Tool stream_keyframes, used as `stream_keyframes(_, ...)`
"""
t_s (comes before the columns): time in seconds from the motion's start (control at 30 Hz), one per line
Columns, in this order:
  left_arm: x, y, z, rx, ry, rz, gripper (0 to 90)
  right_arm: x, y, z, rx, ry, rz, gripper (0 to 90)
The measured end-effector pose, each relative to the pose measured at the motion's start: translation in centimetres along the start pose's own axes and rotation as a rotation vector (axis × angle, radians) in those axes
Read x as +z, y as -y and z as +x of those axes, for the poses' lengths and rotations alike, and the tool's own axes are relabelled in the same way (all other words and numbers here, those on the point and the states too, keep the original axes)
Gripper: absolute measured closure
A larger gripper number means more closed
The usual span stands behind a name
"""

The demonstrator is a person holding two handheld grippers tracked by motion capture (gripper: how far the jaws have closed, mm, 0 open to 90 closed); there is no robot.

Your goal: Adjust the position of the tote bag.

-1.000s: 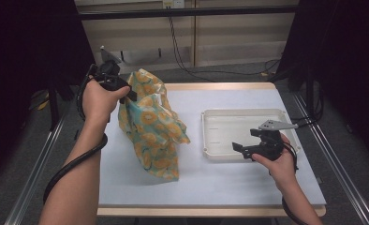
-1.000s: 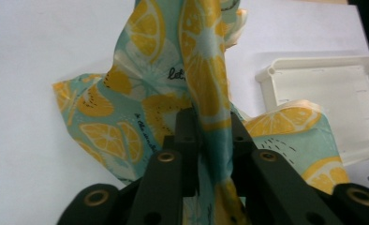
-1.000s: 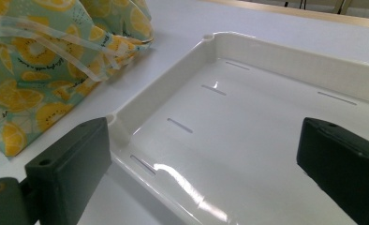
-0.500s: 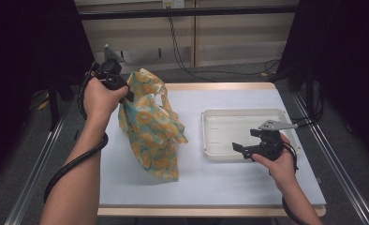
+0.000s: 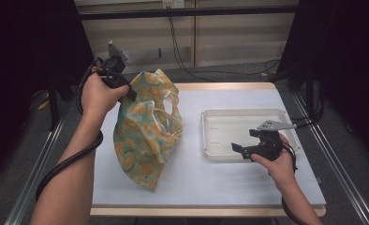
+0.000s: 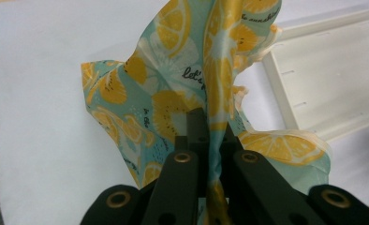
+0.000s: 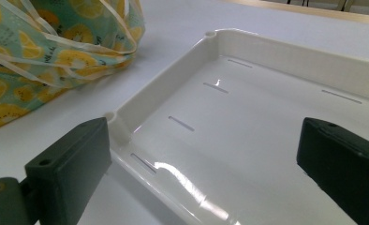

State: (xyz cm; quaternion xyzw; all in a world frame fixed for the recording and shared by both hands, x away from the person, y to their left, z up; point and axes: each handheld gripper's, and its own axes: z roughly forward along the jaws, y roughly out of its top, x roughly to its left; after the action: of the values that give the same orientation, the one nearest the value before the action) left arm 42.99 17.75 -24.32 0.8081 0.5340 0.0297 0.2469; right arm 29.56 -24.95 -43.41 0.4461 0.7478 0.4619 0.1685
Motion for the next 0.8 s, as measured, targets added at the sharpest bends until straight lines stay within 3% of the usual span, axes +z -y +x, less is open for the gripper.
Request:
stream_keyframes(0.1,-0.2,-0.2,-0.4,0.039,0.032,0.001,90.0,0.0,0.0,0.0,0.003,-0.001,-0.002,3.0)
stream_keyframes(0.17,-0.2,-0.2,-0.7,0.039,0.046,-0.008,90.0,0.0,0.0,0.0,0.002,-0.001,-0.003,3.0)
stream_keyframes(0.3,0.2,-0.6,-1.8,0.133,0.096,0.008,90.0,0.0,0.0,0.0,0.002,-0.001,-0.001,3.0)
stream_keyframes(0.33,0.2,-0.6,-1.8,0.133,0.096,0.008,90.0,0.0,0.0,0.0,0.002,-0.001,-0.001,3.0)
stream_keyframes(0.37,0.5,-0.6,-2.4,0.176,0.107,0.014,90.0,0.0,0.0,0.0,0.001,0.0,-0.002,3.0)
stream_keyframes(0.5,0.8,-0.7,-2.9,0.184,0.097,0.022,90.0,-0.1,0.0,-0.1,0.005,0.003,-0.006,3.0)
stream_keyframes(0.67,1.2,-0.9,-2.9,0.258,0.107,0.016,90.0,-0.2,0.0,-0.2,0.006,0.006,-0.014,3.0)
stream_keyframes(0.8,1.4,-0.8,-2.7,0.271,0.102,0.018,90.0,-0.1,0.0,-0.1,0.005,0.006,-0.012,3.0)
